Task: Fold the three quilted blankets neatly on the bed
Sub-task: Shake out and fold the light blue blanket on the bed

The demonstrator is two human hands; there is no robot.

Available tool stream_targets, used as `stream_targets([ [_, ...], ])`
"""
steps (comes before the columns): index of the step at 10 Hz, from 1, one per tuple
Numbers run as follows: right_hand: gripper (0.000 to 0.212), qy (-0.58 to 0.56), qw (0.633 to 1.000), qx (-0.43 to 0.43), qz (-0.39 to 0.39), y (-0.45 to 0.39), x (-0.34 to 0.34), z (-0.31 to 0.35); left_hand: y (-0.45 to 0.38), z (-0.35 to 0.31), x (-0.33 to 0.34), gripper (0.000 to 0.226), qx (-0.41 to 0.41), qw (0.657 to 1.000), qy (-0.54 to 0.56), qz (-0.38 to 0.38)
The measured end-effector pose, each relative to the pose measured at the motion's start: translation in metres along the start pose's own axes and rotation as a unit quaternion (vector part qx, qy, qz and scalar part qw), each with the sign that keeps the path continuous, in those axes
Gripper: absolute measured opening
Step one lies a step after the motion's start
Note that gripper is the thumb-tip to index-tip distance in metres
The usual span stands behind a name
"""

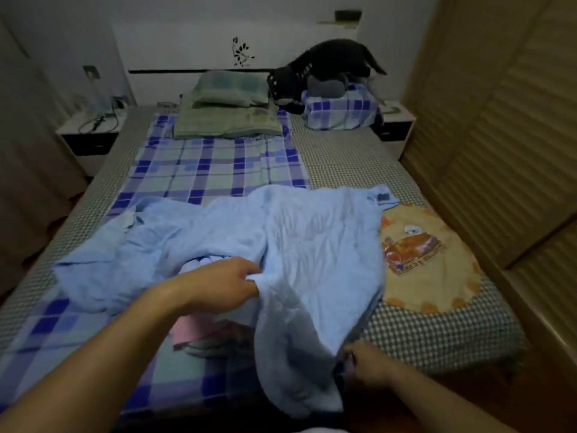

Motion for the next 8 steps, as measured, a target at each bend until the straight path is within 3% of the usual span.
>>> stream_targets([
  [1, 0.146, -0.006, 1.000, 0.028, 0.008, 0.003, 0.017, 0.003, 0.014, 0.006, 0.026, 0.071, -0.076, 0.993, 0.085, 0.000],
  [2, 0.158, -0.057, 0.996, 0.030, 0.060, 0.001, 0.040, 0.031, 0.012, -0.013, 0.013, 0.046, -0.067, 0.930, 0.331, -0.147],
  [3, 0.167, -0.233, 0.969, 0.070, 0.043, -0.001, 0.054, 0.056, 0.007, -0.020, -0.010, 0.032, -0.064, 0.856, 0.445, -0.255],
  [4, 0.169, -0.333, 0.942, 0.034, -0.013, 0.004, 0.040, 0.088, 0.000, -0.029, -0.020, 0.035, -0.054, 0.813, 0.501, -0.290],
  [5, 0.163, -0.335, 0.941, 0.035, -0.025, 0.008, 0.017, 0.109, -0.018, -0.056, -0.023, 0.027, -0.046, 0.798, 0.543, -0.257],
  [6, 0.100, -0.417, 0.890, 0.159, -0.097, -0.010, -0.013, 0.096, -0.040, -0.074, -0.024, 0.024, -0.062, 0.778, 0.579, -0.235],
  [7, 0.039, -0.531, 0.814, 0.224, -0.070, -0.005, -0.060, 0.043, -0.056, -0.058, -0.033, 0.032, 0.002, 0.886, 0.404, -0.228],
  [8, 0.037, -0.359, 0.883, 0.284, -0.107, -0.013, -0.114, -0.033, -0.060, -0.038, -0.015, 0.013, 0.023, 0.987, 0.148, -0.055],
])
Point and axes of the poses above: each hand's wrist, its own y-axis away from the middle knuckle, its own x-axis out of the palm, z = x × y, the point moved 7 cm from there along -y, towards the middle knuckle, and after that the axes turned 10 degrees about x, right-handed, at the moved point
